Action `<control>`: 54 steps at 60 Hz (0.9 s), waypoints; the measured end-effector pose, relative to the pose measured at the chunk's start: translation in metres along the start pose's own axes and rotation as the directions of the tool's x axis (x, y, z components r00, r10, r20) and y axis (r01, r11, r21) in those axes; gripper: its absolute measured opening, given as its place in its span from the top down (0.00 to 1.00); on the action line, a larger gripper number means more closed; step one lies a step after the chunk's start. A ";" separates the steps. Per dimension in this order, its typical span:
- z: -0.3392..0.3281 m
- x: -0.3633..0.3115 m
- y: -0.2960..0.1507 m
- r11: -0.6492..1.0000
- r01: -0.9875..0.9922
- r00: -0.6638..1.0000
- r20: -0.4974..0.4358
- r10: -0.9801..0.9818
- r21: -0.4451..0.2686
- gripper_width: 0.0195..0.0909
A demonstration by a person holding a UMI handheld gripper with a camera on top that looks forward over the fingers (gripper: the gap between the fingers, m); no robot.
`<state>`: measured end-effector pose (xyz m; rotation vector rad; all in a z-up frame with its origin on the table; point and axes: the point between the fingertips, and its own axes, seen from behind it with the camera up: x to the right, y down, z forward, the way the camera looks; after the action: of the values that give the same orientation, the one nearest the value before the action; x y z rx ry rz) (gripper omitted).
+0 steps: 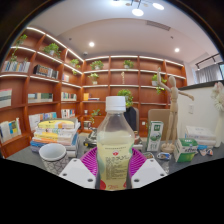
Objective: Pour water
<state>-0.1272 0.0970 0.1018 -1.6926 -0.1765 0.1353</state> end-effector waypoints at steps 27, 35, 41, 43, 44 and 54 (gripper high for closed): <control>-0.033 0.014 0.005 0.998 -0.021 0.997 -0.078 0.016 -0.064 0.11; -0.075 0.022 0.001 0.997 -0.040 0.992 -0.123 0.032 -0.062 0.10; -0.105 0.027 -0.007 0.997 -0.059 0.989 -0.137 0.051 -0.058 0.11; -0.114 0.030 -0.010 0.996 -0.064 0.988 -0.147 0.055 -0.056 0.11; -0.119 0.031 -0.012 0.996 -0.066 0.987 -0.153 0.057 -0.055 0.10; -0.156 0.047 -0.025 0.995 -0.089 0.980 -0.181 0.082 -0.032 0.10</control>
<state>-0.0519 -0.0428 0.1476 -1.7433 0.0289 0.0432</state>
